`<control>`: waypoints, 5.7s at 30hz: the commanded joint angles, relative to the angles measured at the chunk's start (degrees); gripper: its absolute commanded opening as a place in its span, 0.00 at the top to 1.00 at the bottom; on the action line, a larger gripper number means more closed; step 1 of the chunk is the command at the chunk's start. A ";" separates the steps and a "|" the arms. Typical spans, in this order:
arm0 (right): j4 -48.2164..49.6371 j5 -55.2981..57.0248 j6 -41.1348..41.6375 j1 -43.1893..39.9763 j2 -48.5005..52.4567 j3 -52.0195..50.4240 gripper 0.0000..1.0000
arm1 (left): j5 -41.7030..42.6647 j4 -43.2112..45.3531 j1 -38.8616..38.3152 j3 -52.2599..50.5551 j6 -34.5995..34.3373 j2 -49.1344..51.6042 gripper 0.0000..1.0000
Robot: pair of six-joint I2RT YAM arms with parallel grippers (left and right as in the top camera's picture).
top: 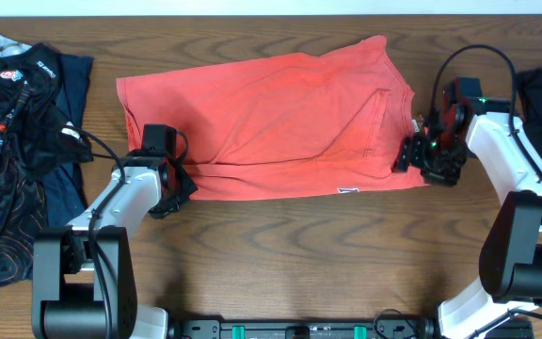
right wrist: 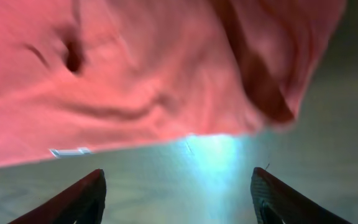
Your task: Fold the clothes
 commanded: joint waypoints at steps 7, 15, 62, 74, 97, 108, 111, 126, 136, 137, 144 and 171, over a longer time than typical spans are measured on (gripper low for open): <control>4.04 1.44 1.03 -0.09 -0.70 -5.38 0.25 | 0.15 0.28 -0.22 -1.09 -0.22 1.38 0.94; 12.83 1.27 4.66 0.02 -0.44 -6.36 0.24 | 0.17 0.28 -0.22 -1.09 -0.09 1.38 0.94; 16.48 6.16 13.70 2.91 -22.14 -30.18 0.99 | -7.58 -20.79 -15.30 -4.74 -12.48 -22.16 0.94; 18.08 3.34 20.15 2.91 -25.22 -39.10 0.99 | -7.04 -25.20 -33.66 -10.73 -28.22 -27.82 0.94; 18.75 4.31 28.39 -10.21 -38.95 -46.66 0.99 | -10.93 -29.59 -40.83 -13.38 -36.74 -31.71 0.94; 17.57 4.74 19.41 -22.23 -38.38 -39.91 0.99 | -11.89 -29.62 -40.83 -13.38 -36.72 -31.61 0.94; 15.45 5.05 17.75 -22.49 -36.96 -38.01 0.99 | -11.87 -29.66 -40.83 -13.38 -36.72 -31.61 0.94; 12.68 5.57 16.72 -22.49 -34.25 -37.79 0.20 | -11.21 -30.03 -40.83 -13.38 -36.72 -31.61 0.40; 11.80 5.42 14.14 -21.66 -34.25 -35.56 0.11 | -11.28 -26.95 -40.83 -12.48 -34.47 -31.63 0.29; 10.84 5.62 13.79 -21.14 -34.25 -34.14 0.10 | -11.39 -26.69 -40.83 -11.69 -34.10 -31.63 0.31; 2.29 7.45 10.29 -16.94 -34.25 -19.45 0.04 | -16.09 -26.73 -40.30 -5.55 -30.23 -31.61 0.42; 0.07 7.96 6.27 -0.72 -32.48 -15.69 0.09 | 7.91 -21.59 -19.50 -5.64 -25.09 -18.86 0.44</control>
